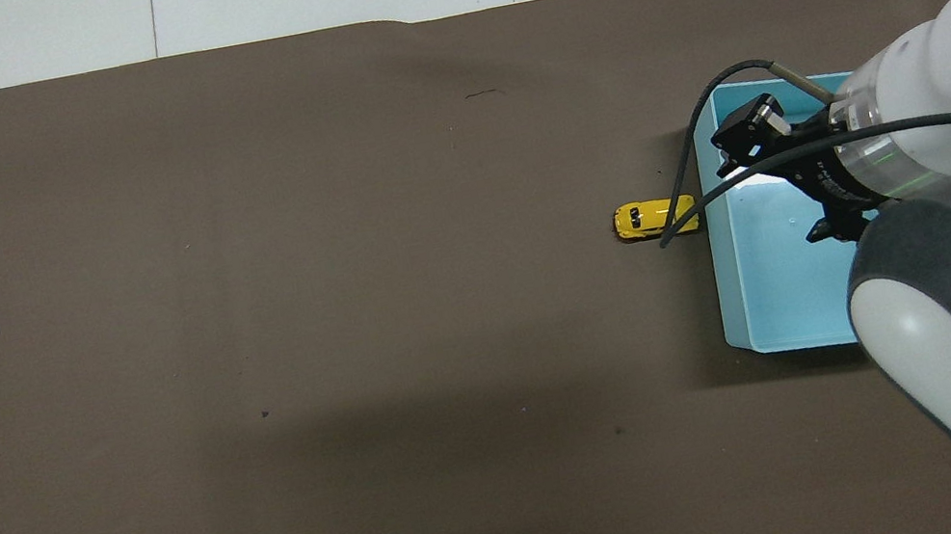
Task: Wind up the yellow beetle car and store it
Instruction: 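Lower the right gripper over the yellow car and grasp it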
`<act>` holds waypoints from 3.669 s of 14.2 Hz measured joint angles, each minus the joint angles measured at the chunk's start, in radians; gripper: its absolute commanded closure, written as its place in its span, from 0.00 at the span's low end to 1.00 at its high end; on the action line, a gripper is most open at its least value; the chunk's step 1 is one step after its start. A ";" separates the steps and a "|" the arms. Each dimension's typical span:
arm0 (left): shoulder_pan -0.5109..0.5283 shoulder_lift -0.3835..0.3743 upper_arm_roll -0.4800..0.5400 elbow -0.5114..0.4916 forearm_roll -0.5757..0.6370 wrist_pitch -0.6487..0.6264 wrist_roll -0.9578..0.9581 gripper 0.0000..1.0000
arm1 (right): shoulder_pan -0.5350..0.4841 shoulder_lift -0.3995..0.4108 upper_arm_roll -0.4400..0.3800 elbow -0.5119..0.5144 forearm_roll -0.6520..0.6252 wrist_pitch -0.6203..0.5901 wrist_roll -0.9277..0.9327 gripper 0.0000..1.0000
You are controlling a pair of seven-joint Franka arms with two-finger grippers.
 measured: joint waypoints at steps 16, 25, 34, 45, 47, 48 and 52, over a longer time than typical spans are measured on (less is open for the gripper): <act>0.000 -0.005 0.011 0.012 0.000 -0.003 0.000 0.00 | 0.028 0.115 0.000 -0.062 0.017 0.157 0.655 0.00; 0.000 -0.005 0.011 0.012 0.000 -0.004 0.000 0.00 | 0.049 0.214 -0.001 -0.104 -0.062 0.267 0.728 0.00; 0.000 -0.005 0.011 0.012 0.000 -0.005 0.000 0.00 | 0.061 0.258 -0.001 -0.214 -0.147 0.423 0.786 0.00; 0.000 -0.005 0.011 0.012 0.000 -0.005 0.000 0.00 | 0.075 0.354 -0.001 -0.280 -0.277 0.631 0.881 0.07; 0.000 -0.005 0.011 0.012 0.000 -0.005 0.000 0.00 | 0.075 0.355 -0.001 -0.292 -0.290 0.637 0.881 0.16; 0.000 -0.005 0.011 0.012 0.000 -0.005 0.000 0.00 | 0.075 0.356 -0.001 -0.300 -0.298 0.646 0.881 0.21; 0.000 -0.005 0.011 0.012 0.000 -0.005 0.000 0.00 | 0.073 0.360 -0.005 -0.313 -0.303 0.666 0.881 1.00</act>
